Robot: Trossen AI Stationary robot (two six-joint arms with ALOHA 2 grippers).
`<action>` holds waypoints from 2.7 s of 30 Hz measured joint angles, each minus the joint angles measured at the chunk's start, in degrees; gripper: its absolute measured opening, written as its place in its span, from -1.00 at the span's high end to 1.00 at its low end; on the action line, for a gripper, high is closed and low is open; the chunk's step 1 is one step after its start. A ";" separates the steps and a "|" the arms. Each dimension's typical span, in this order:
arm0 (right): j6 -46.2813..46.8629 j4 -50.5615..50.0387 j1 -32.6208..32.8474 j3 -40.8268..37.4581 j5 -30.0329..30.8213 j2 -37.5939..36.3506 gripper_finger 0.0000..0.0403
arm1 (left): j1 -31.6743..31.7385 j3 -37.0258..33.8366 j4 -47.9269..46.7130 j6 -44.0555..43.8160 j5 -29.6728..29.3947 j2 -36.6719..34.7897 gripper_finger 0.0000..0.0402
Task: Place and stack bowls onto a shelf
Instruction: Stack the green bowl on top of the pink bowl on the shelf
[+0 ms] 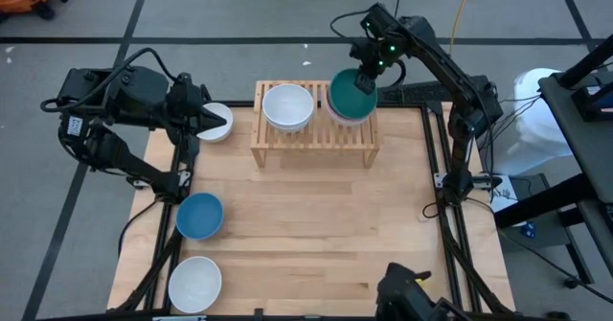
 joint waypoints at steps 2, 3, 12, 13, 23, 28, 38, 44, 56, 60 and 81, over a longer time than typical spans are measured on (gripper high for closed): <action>-1.28 -0.94 0.06 0.00 -1.06 0.55 1.00 | 0.00 0.00 0.00 -0.15 -0.01 0.00 0.98; -1.48 -0.93 0.07 0.00 -1.12 0.75 1.00 | 0.01 0.00 0.01 -0.32 0.00 -0.01 0.98; -1.03 -0.19 0.07 -0.37 -1.16 1.31 0.94 | 0.00 0.00 0.00 -1.91 0.00 0.00 0.98; -0.92 -0.18 0.07 -0.37 -1.10 1.35 0.91 | 0.02 0.00 0.00 -2.17 0.00 -0.01 0.98; -0.03 0.58 1.32 -0.48 -0.76 -0.94 0.56 | 0.01 0.01 0.00 -2.39 0.00 0.00 0.98; -0.06 0.61 2.55 -0.48 -0.73 -3.64 0.44 | 0.02 0.02 0.00 -2.39 0.00 0.00 0.98; -1.60 0.95 4.96 -0.48 -0.77 -11.07 0.41 | 0.70 0.09 3.31 1.68 -7.32 1.42 0.98; -2.61 1.94 6.93 -0.48 -0.80 -18.16 0.47 | 3.93 0.02 10.34 8.46 -9.81 6.03 0.98; 1.52 3.53 9.87 -0.46 -0.80 -30.19 0.54 | 16.58 0.05 40.93 13.92 -4.60 18.73 0.98; 1.50 3.45 9.92 -0.46 -0.82 -32.69 0.70 | 19.76 0.00 51.26 13.90 4.21 24.32 0.98; -2.88 -1.80 9.90 -0.46 -0.78 -34.67 1.00 | 25.53 0.00 81.13 10.00 5.26 45.28 0.99</action>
